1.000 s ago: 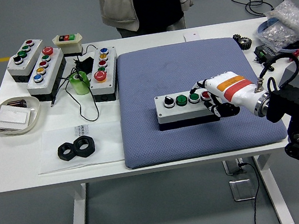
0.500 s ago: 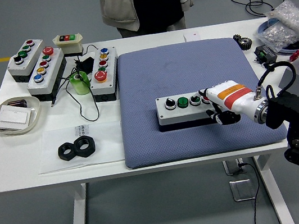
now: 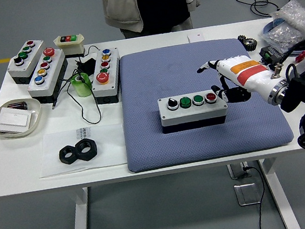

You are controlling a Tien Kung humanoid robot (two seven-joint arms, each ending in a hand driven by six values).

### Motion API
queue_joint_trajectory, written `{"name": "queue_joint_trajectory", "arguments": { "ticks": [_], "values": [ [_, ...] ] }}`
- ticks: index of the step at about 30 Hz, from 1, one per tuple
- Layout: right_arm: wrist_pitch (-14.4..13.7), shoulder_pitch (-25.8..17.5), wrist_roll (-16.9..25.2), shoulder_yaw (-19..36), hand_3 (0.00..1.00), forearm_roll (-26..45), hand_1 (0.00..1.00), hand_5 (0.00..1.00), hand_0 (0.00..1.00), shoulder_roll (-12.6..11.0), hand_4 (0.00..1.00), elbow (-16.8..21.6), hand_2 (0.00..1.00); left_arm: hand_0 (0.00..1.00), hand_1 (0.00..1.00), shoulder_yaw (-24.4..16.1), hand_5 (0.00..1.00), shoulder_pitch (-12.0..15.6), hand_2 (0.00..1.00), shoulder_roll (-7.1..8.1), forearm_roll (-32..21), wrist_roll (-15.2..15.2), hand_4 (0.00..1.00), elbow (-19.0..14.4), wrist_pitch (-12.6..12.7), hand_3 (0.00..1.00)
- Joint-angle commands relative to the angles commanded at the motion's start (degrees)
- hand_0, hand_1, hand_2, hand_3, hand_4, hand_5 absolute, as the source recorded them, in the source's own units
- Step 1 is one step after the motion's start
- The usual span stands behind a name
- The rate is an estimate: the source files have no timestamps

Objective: Pick up the button,place it on the desk,press the button,press the button

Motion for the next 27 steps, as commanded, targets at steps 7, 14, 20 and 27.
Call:
{"name": "queue_joint_trajectory", "arguments": {
  "ticks": [7,14,20,27],
  "values": [
    [-5.52,-2.78,10.62,8.82,0.998,16.87,0.796,0.046,0.917,-0.41,0.693,-2.74,0.895,0.749,0.784,0.47,0.998,-0.12,0.857,0.02,-0.75,-0.24,0.551,-0.03,0.06,0.775],
    [-5.91,-4.14,15.97,14.96,0.979,33.63,0.814,0.145,0.927,-0.38,0.677,-7.51,0.916,0.749,0.784,0.5,0.998,-0.19,0.858,0.04,-0.75,-0.22,0.55,-0.04,0.02,0.775],
    [-7.65,-5.23,17.55,17.13,0.963,48.15,0.82,0.196,0.928,-0.08,0.671,-11.55,0.922,0.748,0.785,0.43,0.998,-0.18,0.858,-0.03,-0.77,-0.22,0.549,0.01,0.0,0.775],
    [-8.5,-5.98,17.34,17.89,0.944,64.91,0.825,0.206,0.917,0.31,0.662,-13.53,0.914,0.748,0.785,0.41,0.998,-0.17,0.858,-0.08,-0.81,-0.27,0.548,0.05,0.0,0.775]
  ]
}}
